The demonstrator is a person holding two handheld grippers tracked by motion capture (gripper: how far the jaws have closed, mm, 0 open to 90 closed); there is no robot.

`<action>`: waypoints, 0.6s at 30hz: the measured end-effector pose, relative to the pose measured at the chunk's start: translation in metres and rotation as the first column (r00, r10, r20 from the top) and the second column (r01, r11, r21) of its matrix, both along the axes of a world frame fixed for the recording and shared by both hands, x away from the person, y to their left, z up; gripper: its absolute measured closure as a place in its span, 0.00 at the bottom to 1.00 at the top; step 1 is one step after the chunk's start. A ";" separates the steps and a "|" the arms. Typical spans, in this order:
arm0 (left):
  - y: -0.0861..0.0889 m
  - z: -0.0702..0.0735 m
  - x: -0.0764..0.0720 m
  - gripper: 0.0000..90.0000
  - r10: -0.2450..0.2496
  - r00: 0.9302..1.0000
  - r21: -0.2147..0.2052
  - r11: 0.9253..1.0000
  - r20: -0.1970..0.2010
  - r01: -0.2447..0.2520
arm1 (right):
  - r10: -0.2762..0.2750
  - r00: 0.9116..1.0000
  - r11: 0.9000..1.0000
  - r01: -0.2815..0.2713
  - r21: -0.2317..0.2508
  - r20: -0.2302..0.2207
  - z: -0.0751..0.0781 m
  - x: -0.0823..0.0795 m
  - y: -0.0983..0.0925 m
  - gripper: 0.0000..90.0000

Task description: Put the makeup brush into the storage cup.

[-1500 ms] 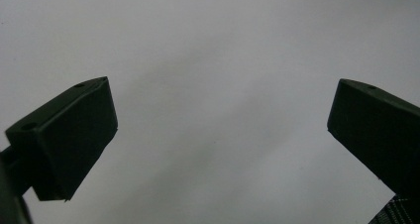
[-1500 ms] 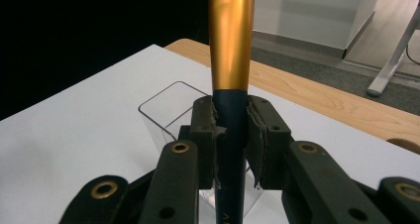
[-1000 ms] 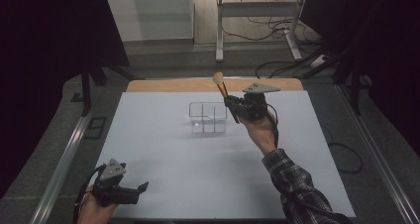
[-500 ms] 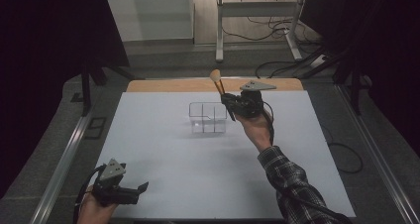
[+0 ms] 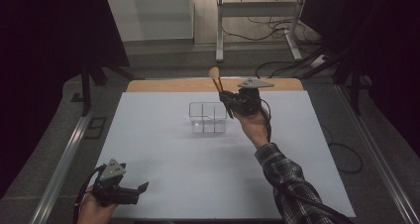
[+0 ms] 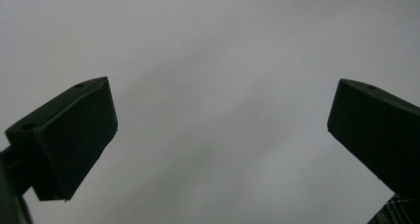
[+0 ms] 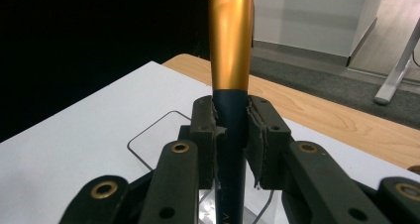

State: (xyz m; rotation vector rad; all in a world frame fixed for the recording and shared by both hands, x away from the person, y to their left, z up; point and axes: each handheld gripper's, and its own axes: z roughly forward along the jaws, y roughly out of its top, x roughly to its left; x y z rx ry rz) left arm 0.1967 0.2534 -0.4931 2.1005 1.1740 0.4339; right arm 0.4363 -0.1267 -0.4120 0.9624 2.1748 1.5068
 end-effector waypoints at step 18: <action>0.000 0.000 0.000 0.00 -0.001 1.000 0.001 1.000 0.000 0.001 | -0.001 1.000 1.000 0.001 0.010 0.008 -0.002 0.010 0.010 0.83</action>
